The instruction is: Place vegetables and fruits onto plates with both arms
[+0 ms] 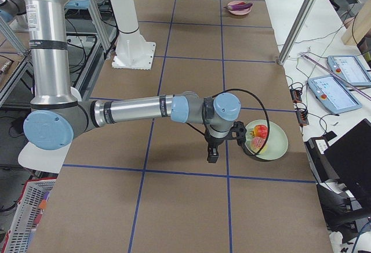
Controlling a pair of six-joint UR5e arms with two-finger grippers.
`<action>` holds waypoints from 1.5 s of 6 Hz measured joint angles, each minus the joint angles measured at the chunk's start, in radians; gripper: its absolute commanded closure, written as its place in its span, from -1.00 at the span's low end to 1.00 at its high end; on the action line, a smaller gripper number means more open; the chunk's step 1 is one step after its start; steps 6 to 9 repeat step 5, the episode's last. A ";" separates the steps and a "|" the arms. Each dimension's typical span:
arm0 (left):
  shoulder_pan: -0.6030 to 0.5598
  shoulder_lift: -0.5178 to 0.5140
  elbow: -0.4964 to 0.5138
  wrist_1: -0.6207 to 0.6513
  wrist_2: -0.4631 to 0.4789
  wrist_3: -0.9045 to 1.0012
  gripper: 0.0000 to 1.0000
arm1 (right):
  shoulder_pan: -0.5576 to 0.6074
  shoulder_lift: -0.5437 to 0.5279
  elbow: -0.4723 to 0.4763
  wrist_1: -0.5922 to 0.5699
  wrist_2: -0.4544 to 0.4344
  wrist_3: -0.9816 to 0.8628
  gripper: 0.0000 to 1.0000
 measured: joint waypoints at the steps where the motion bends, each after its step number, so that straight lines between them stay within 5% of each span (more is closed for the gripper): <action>1: 0.000 -0.001 0.000 -0.001 -0.001 0.000 -1.00 | 0.000 -0.012 0.002 0.000 0.001 -0.002 -1.00; 9: 0.000 -0.002 -0.004 -0.003 -0.002 0.007 -1.00 | 0.001 -0.054 0.052 0.002 0.001 -0.002 -1.00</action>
